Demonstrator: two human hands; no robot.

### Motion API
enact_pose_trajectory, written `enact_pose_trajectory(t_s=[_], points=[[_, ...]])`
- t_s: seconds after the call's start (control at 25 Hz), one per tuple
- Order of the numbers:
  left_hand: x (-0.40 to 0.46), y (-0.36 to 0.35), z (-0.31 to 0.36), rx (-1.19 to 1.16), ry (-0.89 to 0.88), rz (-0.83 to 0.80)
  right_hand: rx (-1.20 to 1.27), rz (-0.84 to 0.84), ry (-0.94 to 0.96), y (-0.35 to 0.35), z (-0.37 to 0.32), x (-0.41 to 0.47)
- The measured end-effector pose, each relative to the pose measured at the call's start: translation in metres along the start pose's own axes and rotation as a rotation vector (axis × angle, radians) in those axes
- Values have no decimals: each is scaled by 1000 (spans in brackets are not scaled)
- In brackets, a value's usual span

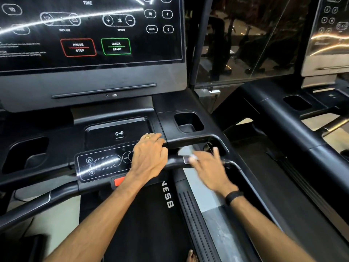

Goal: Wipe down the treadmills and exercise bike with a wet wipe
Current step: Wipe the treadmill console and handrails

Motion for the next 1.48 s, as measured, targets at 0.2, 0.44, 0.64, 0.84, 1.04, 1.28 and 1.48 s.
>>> enact_pose_trajectory(t_s=[0.2, 0.44, 0.64, 0.84, 1.04, 1.28, 1.48], points=[[-2, -1, 1, -16, 12, -47, -136, -323, -303, 16, 26, 45], [-1, 0, 2, -36, 36, -60, 49, -305, -20, -13, -87, 44], [-2, -7, -4, -42, 4, -35, 131, 48, 363, -31, -69, -6], [-3, -8, -5, -74, -16, -24, 91, 258, 153, -38, -14, -25], [-16, 4, -10, -277, 23, 69, 120, 270, 92, -50, -56, -39], [-58, 25, -68, -365, 185, 412, 113, 202, 209, -69, -113, -47], [-83, 41, -157, -275, 382, 585, 92, 205, 214, -70, -125, -40]])
Point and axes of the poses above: each hand's wrist, its own x-axis towards the middle knuckle, its own y-axis out of the back of the hand, z = x × y, the point moved 3 cm from there along x, towards the middle knuckle, and after that the axes turned 4 degrees about z, right-handed, at the moved point
